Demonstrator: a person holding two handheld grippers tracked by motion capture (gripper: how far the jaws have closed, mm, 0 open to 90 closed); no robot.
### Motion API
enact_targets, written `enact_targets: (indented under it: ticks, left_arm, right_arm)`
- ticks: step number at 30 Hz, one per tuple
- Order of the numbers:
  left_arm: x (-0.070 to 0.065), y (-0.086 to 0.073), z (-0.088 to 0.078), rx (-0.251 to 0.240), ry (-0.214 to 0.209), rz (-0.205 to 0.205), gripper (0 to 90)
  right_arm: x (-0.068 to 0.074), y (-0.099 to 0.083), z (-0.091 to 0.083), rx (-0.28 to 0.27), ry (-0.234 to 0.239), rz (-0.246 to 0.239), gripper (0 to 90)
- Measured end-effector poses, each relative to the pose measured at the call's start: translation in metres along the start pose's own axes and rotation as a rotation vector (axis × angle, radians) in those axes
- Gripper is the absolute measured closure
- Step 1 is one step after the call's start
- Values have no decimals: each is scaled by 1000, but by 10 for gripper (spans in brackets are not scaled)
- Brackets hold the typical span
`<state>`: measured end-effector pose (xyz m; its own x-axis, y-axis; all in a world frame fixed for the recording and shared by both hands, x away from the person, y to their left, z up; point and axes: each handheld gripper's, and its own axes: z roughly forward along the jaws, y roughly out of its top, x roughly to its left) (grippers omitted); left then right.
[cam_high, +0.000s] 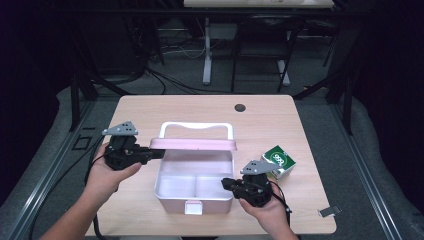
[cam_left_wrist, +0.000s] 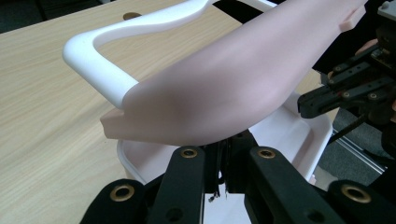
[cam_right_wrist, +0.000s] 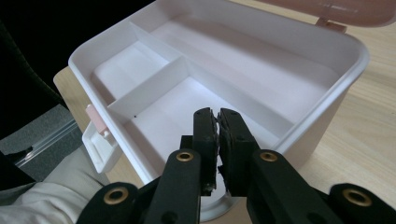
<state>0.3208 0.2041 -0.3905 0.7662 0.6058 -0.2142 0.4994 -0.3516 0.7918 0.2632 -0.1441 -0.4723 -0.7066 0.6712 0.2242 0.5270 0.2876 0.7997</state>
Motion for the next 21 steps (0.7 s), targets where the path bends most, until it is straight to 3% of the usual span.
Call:
enact_targets:
  ticks: [10,14,15,21]
  left_arm:
    - [4,6,1,4,11,-11,877]
    - [6,9,2,-1,17,-13,876]
    - [6,10,2,-3,18,-18,876]
    - [9,13,4,-6,25,-26,871]
  right_arm:
    - [6,-7,10,31,15,-25,870]
    - [9,-8,12,41,9,-47,869]
    - [10,-8,13,58,-10,-55,872]
    - [9,-9,13,48,-7,-61,888]
